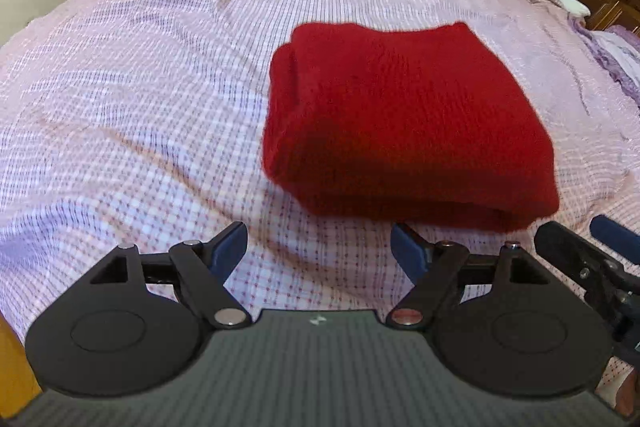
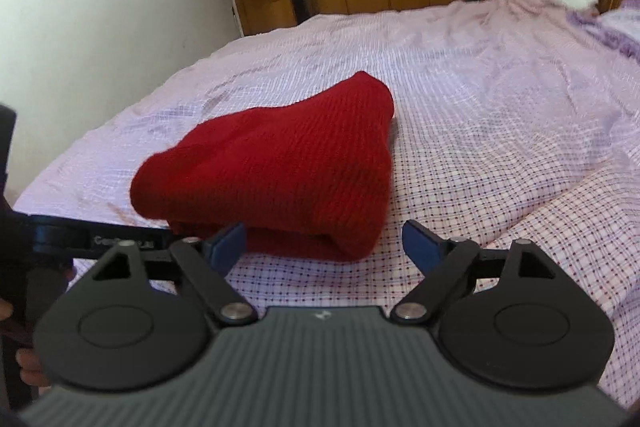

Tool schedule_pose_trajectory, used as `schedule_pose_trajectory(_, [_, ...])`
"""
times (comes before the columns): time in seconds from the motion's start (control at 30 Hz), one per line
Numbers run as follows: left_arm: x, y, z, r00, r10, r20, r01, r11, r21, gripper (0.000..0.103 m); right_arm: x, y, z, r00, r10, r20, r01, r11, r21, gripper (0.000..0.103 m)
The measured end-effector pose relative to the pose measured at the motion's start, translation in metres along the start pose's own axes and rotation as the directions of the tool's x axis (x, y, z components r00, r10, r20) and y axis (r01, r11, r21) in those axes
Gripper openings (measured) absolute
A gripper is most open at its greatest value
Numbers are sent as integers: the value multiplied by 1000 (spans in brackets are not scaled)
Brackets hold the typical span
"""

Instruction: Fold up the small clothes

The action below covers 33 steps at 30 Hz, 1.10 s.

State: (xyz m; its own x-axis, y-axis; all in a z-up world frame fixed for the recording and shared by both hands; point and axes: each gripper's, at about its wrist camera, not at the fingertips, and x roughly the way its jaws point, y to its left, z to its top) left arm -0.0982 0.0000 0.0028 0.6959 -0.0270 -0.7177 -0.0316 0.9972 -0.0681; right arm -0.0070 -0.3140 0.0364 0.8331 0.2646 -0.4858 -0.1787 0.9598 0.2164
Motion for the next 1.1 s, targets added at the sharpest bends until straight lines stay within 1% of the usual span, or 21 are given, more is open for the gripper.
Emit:
schedule_pose_trajectory(0.1, [2,-7,-10,1000,11,-5,-11,1000,22,83,-5,10,-7,999,-41,23,42,998,-55,86])
schedule_pose_trajectory(0.2, [2,-12,-16,1000,16,-11,-15,999,42,83,-4,12,-10,998,-58,21,59,996,-66,86])
schedule_pose_trajectory(0.43, [-9,-11,-14,1000,14,22,-15,999,35,83,-9,9,-8,997,-63,37,65,997,-34,86])
schedule_pose_trajectory(0.7, [-17,-10,-12,999,5,44,-6,1000,28,83,-11,10,-7,997,-68,33,69,997,-27,86])
schedule_pose_trajectory(0.93, [-23,-12,-12,998,13,69,-16,999,39,83,-12,11,-7,997,-65,31,66,998,-12,86])
schedule_pose_trajectory(1.1, [-28,-15,-12,996,-1,85,-4,999,52,83,-13,10,-6,998,-62,31,62,998,-4,86])
